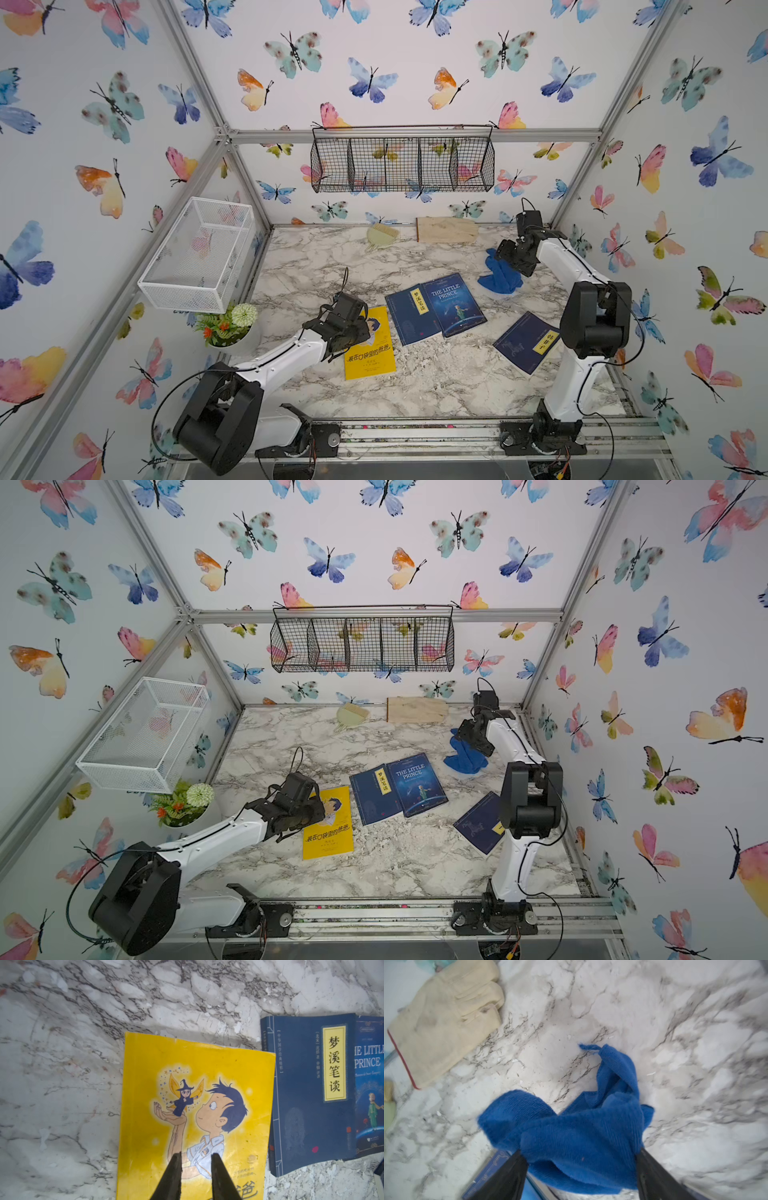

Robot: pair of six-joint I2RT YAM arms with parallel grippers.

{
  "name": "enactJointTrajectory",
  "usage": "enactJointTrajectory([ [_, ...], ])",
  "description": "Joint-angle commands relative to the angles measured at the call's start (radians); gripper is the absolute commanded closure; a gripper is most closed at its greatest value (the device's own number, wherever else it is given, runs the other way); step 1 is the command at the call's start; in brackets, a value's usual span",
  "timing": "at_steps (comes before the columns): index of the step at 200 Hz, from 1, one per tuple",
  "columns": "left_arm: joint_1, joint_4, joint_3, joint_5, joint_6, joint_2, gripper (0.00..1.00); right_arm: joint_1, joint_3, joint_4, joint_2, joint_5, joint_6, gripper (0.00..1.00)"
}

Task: Wipe the cover of the book
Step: Place the cleaning item at the center of the board.

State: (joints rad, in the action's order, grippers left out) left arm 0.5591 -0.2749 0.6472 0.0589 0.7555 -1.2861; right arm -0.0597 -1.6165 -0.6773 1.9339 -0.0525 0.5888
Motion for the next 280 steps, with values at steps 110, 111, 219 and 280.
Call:
enactJointTrajectory([
  [110,0.232,0.545,0.090,-0.198,-0.098,-0.164,0.51,0.036,0.117,-0.054,-0.141,0.208,-0.008,0.17],
  [111,0.233,0.549,0.096,-0.200,-0.097,-0.168,0.51,0.036,0.123,-0.045,-0.147,0.212,-0.006,0.17],
  [219,0.409,0.923,0.701,-0.242,0.046,-0.855,0.49,0.202,0.284,0.081,-0.141,0.429,0.026,0.18],
  [280,0.407,0.983,0.998,-0.277,0.090,-1.112,0.52,0.244,0.280,0.100,-0.061,0.512,0.040,0.18],
])
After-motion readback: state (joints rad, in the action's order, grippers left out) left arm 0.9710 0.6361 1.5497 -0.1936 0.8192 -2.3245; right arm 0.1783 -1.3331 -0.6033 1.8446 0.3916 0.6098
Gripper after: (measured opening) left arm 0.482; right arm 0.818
